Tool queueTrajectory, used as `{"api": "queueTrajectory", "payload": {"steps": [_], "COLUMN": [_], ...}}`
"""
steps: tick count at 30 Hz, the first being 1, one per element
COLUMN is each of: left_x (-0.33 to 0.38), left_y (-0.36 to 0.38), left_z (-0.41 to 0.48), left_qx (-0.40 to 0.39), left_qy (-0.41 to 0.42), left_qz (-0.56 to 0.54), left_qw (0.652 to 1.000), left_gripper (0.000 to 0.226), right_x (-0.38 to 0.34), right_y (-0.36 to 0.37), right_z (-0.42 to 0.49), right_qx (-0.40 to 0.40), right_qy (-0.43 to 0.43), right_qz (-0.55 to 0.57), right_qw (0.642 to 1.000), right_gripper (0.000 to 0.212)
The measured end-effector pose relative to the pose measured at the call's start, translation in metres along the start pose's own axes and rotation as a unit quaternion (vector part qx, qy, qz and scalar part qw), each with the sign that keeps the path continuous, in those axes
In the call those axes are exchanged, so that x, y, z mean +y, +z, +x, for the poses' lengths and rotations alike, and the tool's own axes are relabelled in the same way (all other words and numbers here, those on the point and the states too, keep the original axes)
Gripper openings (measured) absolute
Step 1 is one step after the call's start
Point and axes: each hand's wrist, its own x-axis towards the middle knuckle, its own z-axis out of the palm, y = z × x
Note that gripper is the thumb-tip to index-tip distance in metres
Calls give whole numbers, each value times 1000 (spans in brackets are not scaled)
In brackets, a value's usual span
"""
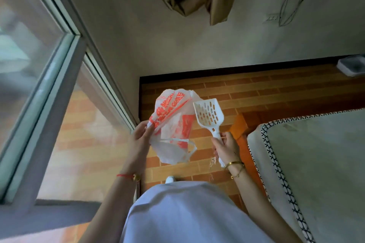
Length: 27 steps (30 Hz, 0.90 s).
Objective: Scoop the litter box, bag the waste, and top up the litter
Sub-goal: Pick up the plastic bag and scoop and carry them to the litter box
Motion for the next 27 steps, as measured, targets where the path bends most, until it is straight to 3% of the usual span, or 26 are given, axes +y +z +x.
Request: {"api": "queueTrajectory", "payload": {"steps": [8, 12, 27], "left_x": [31, 36, 63], "left_y": [20, 53, 269], "left_z": [132, 187, 378], "left_qx": [-64, -89, -124], "left_qy": [-26, -37, -38], "left_qz": [16, 16, 40], "left_qw": [998, 995, 991], "left_gripper": [12, 24, 23], "right_x": [-50, -59, -110], "right_y": [18, 5, -123], "right_z": [77, 118, 345], "right_qx": [57, 91, 131], "right_qy": [32, 55, 91], "right_qz": [48, 52, 90], "right_qw": [997, 993, 983], "right_gripper": [14, 13, 22]}}
